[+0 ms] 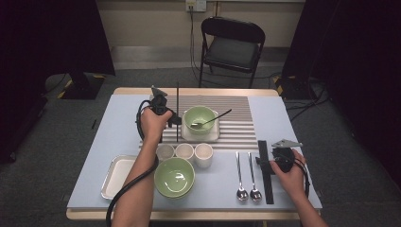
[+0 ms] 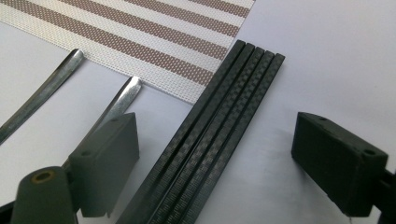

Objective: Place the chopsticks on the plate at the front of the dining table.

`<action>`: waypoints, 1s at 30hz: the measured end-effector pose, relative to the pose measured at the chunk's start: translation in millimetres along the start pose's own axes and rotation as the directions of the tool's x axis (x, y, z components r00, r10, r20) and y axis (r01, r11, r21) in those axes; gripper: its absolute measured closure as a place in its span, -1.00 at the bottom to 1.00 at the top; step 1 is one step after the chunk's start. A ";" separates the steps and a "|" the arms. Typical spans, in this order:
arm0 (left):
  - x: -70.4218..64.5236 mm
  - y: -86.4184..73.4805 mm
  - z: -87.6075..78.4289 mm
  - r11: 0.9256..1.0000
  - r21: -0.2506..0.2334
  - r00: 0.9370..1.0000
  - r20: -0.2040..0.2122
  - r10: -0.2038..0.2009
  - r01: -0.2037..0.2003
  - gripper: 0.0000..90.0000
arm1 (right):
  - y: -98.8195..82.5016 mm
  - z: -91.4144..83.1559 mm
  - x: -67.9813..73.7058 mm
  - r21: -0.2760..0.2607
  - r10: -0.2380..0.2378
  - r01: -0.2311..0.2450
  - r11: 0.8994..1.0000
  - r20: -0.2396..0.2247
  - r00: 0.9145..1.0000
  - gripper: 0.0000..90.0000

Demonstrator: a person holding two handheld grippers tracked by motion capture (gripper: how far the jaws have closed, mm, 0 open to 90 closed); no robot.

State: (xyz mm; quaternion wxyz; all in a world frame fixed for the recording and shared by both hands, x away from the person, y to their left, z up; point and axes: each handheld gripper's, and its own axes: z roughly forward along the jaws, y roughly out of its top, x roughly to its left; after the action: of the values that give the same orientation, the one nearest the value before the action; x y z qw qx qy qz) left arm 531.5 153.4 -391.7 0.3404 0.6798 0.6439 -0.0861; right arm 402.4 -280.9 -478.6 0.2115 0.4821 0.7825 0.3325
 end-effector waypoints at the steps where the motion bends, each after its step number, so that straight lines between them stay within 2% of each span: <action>1: 0.3 0.0 0.8 1.000 0.000 1.000 0.005 -0.004 0.004 0.92 | 0.0 -0.1 0.0 0.001 0.000 0.000 1.000 0.001 1.000 -0.69; 4: 1.8 -0.2 3.4 1.000 -0.003 1.000 0.003 -0.012 0.012 0.92 | 0.0 -0.1 0.0 0.001 0.000 0.000 1.000 0.001 1.000 -0.69; 5: 3.3 0.0 3.1 1.000 0.007 1.000 0.006 -0.001 0.001 0.92 | 0.0 -0.1 0.0 0.001 0.000 0.000 1.000 0.001 1.000 -0.69; 8: 5.0 -0.4 5.1 1.000 0.010 1.000 0.003 -0.003 0.003 0.92 | 0.0 -0.1 0.1 0.001 0.001 -0.001 1.000 0.001 1.000 -0.69; 10: 3.9 -1.0 8.0 1.000 -0.007 1.000 -0.003 -0.027 0.027 0.92 | 0.0 -0.1 0.1 0.001 0.000 0.000 1.000 0.001 1.000 -0.69; 11: 4.7 -1.0 8.8 1.000 0.002 1.000 0.001 -0.017 0.017 0.92 | 0.0 0.0 0.1 0.000 0.000 0.000 1.000 0.000 1.000 -0.69; 13: 3.5 -1.6 11.2 0.999 -0.007 0.999 0.003 -0.038 0.038 0.92 | 0.0 -0.1 0.2 0.001 0.000 0.000 1.000 0.002 1.000 -0.69; 14: 4.7 -1.6 10.8 1.000 0.008 1.000 -0.001 -0.023 0.023 0.92 | 0.0 -0.1 0.1 0.001 0.000 0.000 1.000 0.002 1.000 -0.69; 17: 4.9 -1.5 12.8 1.000 0.014 1.000 -0.011 -0.015 0.015 0.92 | 0.0 -0.1 0.1 0.001 0.000 0.000 1.000 0.001 1.000 -0.69; 23: 1.8 -1.2 16.7 1.000 0.008 1.000 -0.017 -0.022 0.022 0.92 | -0.1 -0.1 0.2 0.001 0.001 -0.001 1.000 0.001 1.000 -0.69; 28: 0.7 -0.3 19.5 1.000 0.018 1.000 -0.027 -0.001 0.002 0.91 | -0.1 -0.2 0.4 0.002 0.001 -0.001 1.000 0.002 1.000 -0.69; 30: 0.8 -0.5 21.1 1.000 0.022 1.000 -0.027 -0.011 0.012 0.92 | -0.1 -0.1 0.4 0.001 0.002 -0.002 1.000 0.001 1.000 -0.69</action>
State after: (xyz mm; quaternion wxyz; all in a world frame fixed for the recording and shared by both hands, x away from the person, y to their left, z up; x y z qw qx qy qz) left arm 537.9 142.0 -408.2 0.3236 0.6810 0.6512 -0.0863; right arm 402.1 -280.6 -478.6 0.2115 0.4831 0.7820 0.3321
